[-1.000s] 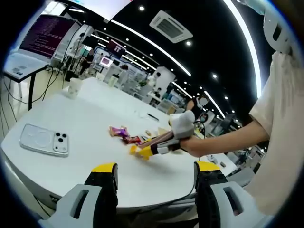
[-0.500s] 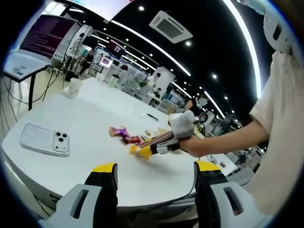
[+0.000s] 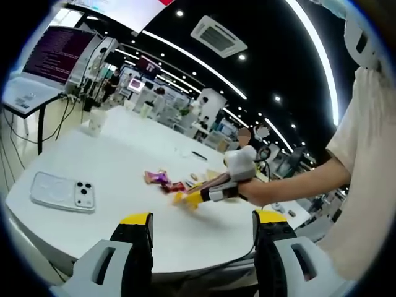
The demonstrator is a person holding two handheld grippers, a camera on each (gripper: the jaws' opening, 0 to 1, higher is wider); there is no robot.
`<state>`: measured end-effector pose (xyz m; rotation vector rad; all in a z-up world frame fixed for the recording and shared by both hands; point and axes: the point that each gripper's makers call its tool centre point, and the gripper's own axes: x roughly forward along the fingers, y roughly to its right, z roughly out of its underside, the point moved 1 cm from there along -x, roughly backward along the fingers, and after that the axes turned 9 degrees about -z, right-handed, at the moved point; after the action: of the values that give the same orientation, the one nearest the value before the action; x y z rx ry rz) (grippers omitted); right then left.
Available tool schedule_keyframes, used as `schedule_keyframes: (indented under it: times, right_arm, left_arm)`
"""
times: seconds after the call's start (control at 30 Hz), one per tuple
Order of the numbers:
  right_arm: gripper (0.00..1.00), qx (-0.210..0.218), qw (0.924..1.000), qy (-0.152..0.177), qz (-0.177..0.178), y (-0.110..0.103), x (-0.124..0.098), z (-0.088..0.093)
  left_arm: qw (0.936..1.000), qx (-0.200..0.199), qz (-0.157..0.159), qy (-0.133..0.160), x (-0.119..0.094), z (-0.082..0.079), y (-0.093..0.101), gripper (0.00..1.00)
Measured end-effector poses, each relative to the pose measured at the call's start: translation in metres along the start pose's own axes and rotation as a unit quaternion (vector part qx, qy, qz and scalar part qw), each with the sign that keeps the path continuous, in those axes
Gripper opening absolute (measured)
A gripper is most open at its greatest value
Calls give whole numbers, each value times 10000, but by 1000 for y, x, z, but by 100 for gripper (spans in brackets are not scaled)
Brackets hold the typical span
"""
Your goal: Place the target food into the container with the food tongs after gripping and lifting it, then release it inside without dropping or visibly crushing the food.
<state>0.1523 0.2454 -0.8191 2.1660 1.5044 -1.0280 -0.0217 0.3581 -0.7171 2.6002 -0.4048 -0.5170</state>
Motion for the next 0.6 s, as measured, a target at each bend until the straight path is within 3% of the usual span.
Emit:
schedule_keyframes:
  times: [0.6]
  right_arm:
    - [24, 186, 9988, 448, 33, 4, -24, -23]
  left_arm:
    - [9992, 341, 166, 139, -1, -28, 7, 65]
